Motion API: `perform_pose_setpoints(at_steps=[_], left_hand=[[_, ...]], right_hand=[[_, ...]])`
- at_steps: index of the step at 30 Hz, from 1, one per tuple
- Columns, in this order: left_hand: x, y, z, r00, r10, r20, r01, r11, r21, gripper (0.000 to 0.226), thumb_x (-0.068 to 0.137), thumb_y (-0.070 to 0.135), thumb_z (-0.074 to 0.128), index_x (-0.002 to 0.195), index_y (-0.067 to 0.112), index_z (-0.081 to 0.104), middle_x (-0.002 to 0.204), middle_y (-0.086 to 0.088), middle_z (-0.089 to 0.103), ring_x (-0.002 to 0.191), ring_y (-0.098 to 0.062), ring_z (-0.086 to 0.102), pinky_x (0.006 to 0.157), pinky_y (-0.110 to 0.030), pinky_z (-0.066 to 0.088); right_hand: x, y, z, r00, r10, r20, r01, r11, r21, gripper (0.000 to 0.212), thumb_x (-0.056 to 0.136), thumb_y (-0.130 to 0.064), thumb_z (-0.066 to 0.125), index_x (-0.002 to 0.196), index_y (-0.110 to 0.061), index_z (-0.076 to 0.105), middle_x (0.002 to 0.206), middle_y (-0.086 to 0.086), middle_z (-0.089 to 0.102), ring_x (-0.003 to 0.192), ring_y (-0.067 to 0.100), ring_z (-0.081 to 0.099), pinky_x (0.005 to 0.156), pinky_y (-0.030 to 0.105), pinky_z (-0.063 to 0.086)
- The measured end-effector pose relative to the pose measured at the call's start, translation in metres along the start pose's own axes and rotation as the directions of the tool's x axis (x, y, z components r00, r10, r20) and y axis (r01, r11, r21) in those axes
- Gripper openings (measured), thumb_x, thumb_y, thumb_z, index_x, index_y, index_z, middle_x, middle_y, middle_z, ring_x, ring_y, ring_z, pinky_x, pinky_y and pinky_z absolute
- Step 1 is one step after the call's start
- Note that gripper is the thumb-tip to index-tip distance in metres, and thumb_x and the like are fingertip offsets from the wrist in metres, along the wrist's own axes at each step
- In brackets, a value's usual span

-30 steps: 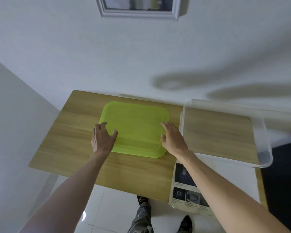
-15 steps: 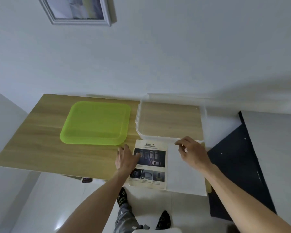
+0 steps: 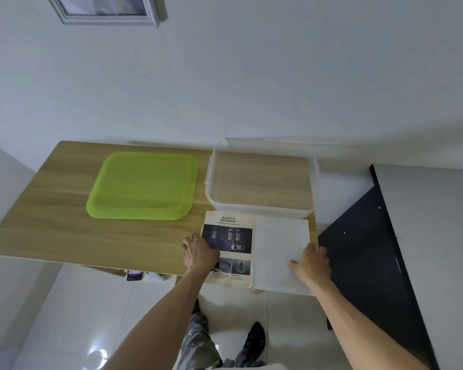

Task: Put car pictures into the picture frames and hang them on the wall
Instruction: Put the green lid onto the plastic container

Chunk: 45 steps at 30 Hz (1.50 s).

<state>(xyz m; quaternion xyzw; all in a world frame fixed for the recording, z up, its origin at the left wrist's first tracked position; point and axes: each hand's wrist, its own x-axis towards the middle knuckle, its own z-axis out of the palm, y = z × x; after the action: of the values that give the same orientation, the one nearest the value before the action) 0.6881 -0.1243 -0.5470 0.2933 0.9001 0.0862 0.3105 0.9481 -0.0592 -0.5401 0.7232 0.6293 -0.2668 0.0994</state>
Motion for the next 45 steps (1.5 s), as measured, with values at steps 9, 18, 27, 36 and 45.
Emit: perform_pose_setpoints(at_steps=[9,18,27,36,45], left_hand=[[0.002,-0.004,0.003,1.000,-0.019,-0.011,0.017,0.984,-0.179,0.056,0.066,0.010,0.073,0.110,0.007,0.039,0.115,-0.012,0.050,0.111,-0.032,0.046,0.098,-0.040,0.040],[-0.009,-0.022,-0.017,0.989,0.074,0.126,-0.005,0.877,-0.480,0.052,0.072,0.007,0.070,0.119,0.018,0.051,0.095,0.001,0.068,0.081,-0.023,0.068,0.070,-0.039,0.058],[-0.022,-0.041,-0.045,0.928,0.138,0.345,0.132,0.745,-0.654,0.054,0.073,-0.017,0.059,0.114,0.017,0.054,0.090,-0.014,0.075,0.075,-0.032,0.072,0.062,-0.039,0.058],[-0.017,-0.067,-0.084,0.883,0.241,0.404,0.176,0.627,-0.759,0.052,0.074,-0.025,0.051,0.109,0.013,0.054,0.089,-0.017,0.073,0.071,-0.030,0.068,0.054,-0.033,0.055],[-0.008,-0.057,-0.126,0.849,0.386,0.361,0.093,0.563,-0.821,0.053,0.072,-0.028,0.052,0.106,0.013,0.054,0.092,-0.018,0.074,0.080,-0.032,0.067,0.065,-0.039,0.053]], right_hand=[[0.009,0.008,0.000,0.990,0.105,0.096,-0.130,0.940,0.316,0.083,0.071,-0.026,0.086,0.134,-0.012,0.033,0.132,0.017,0.042,0.113,0.036,0.051,0.090,0.045,0.053],[0.008,0.021,-0.004,0.989,0.026,0.146,-0.103,0.830,0.547,0.085,0.071,-0.011,0.085,0.139,-0.013,0.033,0.127,0.012,0.054,0.103,0.030,0.061,0.085,0.043,0.057],[-0.008,0.034,-0.011,0.970,-0.075,0.233,-0.120,0.685,0.719,0.055,0.081,-0.002,0.074,0.128,-0.019,0.051,0.114,0.005,0.064,0.095,0.026,0.065,0.070,0.037,0.056],[-0.045,0.013,-0.022,0.981,-0.130,0.141,-0.031,0.618,0.786,0.045,0.079,-0.003,0.078,0.115,-0.018,0.056,0.110,0.005,0.066,0.097,0.026,0.065,0.073,0.038,0.056],[-0.073,-0.012,-0.049,0.989,-0.150,0.006,0.087,0.606,0.791,0.044,0.083,-0.008,0.076,0.120,-0.015,0.054,0.109,0.004,0.064,0.095,0.021,0.062,0.067,0.032,0.050]])
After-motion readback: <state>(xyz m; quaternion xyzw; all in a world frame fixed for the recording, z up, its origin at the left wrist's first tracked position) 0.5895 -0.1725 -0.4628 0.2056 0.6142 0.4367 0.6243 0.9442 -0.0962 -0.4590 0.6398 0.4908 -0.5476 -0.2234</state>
